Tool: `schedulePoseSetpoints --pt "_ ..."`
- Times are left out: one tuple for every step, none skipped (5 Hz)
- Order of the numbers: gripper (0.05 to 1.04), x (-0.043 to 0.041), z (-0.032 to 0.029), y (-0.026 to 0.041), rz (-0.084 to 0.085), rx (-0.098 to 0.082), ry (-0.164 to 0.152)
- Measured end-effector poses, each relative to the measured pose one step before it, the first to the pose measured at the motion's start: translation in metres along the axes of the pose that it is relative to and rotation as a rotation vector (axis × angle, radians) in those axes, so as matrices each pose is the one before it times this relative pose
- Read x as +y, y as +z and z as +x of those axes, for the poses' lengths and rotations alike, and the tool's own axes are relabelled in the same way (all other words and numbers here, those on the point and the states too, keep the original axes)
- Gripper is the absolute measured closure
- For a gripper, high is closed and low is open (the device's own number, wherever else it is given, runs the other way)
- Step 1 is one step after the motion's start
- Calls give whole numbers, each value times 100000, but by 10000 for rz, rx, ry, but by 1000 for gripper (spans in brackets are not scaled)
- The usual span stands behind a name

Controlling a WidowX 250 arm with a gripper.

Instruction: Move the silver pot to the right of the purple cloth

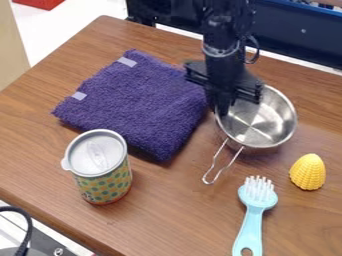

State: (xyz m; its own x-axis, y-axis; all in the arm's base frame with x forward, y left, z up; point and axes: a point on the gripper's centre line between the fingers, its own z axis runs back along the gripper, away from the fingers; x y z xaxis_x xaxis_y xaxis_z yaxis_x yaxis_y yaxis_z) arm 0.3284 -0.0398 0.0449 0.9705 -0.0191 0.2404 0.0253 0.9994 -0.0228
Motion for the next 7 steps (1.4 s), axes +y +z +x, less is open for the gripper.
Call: schedulePoseSetpoints --pt "1022 467 192 -45 69 -99 105" --pt "1022 736 -61 -1 -14 79 283" --pt "1022 589 -65 -777 455 -200 566" --pt "1022 130 -274 -200 86 -8 302" --pt "1022 267 -204 10 9 179 192" --pt "997 -23 -50 116 2 127 -9" --pt "842 -34 405 210 195 -150 341"
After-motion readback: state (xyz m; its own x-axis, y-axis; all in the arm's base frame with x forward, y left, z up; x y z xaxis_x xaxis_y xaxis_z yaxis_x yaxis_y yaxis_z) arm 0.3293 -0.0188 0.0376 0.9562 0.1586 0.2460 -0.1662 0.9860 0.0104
